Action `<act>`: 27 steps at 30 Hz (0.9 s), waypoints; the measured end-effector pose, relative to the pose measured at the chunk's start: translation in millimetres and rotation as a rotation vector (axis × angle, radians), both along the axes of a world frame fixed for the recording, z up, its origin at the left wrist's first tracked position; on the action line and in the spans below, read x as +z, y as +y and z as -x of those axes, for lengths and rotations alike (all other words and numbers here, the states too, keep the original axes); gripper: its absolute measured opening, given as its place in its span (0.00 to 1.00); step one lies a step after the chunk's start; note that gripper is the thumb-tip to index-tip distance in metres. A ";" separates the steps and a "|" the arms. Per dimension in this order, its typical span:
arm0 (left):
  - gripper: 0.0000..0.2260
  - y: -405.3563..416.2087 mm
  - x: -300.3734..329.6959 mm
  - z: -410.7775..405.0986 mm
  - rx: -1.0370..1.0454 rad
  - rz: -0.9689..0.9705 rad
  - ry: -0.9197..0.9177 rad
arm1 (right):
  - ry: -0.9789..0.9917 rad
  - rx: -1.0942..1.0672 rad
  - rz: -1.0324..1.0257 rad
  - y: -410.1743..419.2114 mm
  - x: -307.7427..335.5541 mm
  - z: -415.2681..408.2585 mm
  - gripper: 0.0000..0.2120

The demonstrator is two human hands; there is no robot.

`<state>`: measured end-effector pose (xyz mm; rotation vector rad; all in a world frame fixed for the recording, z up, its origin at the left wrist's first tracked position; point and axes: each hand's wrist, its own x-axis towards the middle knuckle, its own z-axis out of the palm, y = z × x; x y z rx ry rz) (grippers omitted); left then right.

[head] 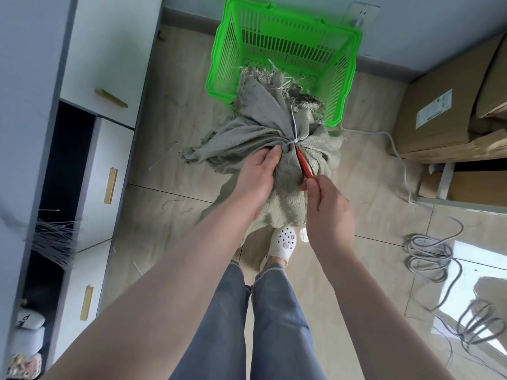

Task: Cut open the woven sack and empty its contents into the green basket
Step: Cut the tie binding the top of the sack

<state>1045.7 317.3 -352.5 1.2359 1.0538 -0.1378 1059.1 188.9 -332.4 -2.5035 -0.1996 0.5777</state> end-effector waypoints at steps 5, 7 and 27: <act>0.16 -0.9 -0.1 2.1 -0.074 -0.053 -0.004 | -0.027 0.022 -0.021 0.8 -0.9 0.2 0.15; 0.16 -1.4 0.2 3.2 -0.077 -0.048 -0.007 | 0.007 0.008 -0.055 1.4 -1.5 -1.0 0.15; 0.02 2.2 -9.9 8.3 0.000 -0.009 -0.094 | 0.189 0.080 -0.052 13.7 10.6 -19.1 0.14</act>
